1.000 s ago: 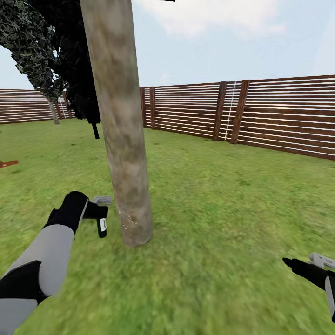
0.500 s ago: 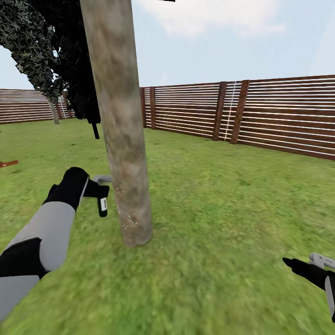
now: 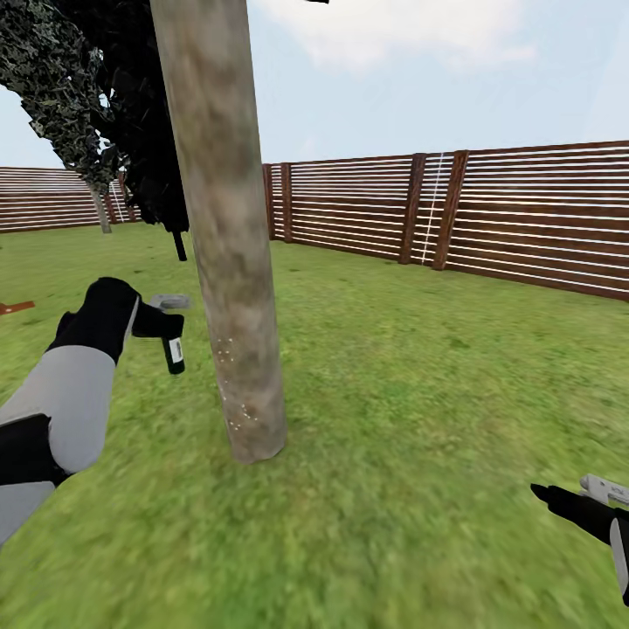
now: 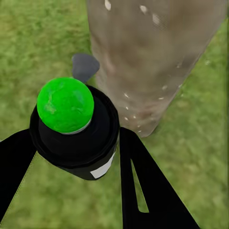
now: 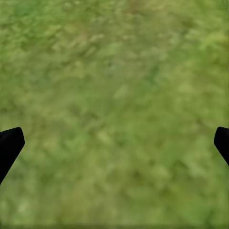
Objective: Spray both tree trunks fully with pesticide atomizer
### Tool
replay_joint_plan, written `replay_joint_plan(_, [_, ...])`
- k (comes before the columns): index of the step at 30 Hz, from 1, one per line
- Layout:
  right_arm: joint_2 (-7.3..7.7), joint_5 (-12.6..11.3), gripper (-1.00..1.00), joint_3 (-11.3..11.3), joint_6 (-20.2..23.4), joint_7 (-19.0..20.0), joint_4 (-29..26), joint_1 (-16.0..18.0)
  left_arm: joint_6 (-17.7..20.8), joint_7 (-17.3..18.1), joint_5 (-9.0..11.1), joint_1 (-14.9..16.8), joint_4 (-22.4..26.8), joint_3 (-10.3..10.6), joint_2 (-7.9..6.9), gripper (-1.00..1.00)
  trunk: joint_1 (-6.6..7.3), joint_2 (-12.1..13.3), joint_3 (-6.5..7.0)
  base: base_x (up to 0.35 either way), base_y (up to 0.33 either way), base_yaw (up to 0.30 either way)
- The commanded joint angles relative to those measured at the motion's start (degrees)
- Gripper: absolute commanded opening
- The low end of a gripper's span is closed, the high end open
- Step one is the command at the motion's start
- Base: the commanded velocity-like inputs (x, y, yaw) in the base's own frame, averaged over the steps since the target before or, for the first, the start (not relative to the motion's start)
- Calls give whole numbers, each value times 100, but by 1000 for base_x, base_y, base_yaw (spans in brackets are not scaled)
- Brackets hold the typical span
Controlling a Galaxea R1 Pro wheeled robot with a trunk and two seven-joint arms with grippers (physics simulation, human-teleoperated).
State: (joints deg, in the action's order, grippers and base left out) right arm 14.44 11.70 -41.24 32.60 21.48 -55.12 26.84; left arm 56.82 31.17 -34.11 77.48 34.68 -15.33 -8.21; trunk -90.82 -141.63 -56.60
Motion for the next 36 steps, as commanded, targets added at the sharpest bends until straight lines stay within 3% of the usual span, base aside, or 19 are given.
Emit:
replay_joint_plan(1, [-2,60,100,-16,18,52,-7,6,13,55,-61,61,4,-23,3,-100,1,-2,-6,0,0,0])
replay_joint_plan(8, [-2,60,100,-16,18,49,-7,6,22,82,-61,299,-178,-21,6,-100,1,-2,-6,0,0,0])
replay_joint_plan(11, [-2,60,100,-11,18,49,-7,6,17,765,-82,302,-251,62,4,-100,1,-2,-6,0,0,0])
replay_joint_plan(12, [-2,60,100,-13,18,49,-7,6,13,965,-129,302,-254,226,0,-100,1,-2,-6,0,0,0])
replay_joint_plan(13, [-2,60,100,-15,18,49,-7,6,13,1267,-401,302,-261,830,-11,-100,1,-2,-6,0,0,0])
replay_joint_plan(14, [-2,60,100,-15,18,49,-7,6,14,1432,-562,302,-265,1044,-45,-100,1,-2,-6,0,0,0])
replay_joint_plan(16, [-1,60,100,-15,18,49,-7,6,7,1749,-698,302,-261,1210,-191,-100,1,-2,-6,0,0,0])
replay_joint_plan(19, [-2,60,100,-12,18,49,-7,6,5,1884,-742,303,-248,1266,-433,-100,1,-2,-6,0,0,0])
replay_joint_plan(21, [-2,60,100,-9,18,49,-7,6,5,1891,-745,303,-263,1276,-470,-100,1,-2,-6,0,0,0])
replay_joint_plan(28, [-2,64,100,-14,18,49,-7,6,-54,1876,-738,297,-1010,1304,-460,-100,1,-2,-6,0,0,0])
replay_joint_plan(36, [-2,64,100,-16,18,49,-7,6,-206,1846,-714,260,-1505,1305,-428,-100,1,-2,-6,0,0,0])
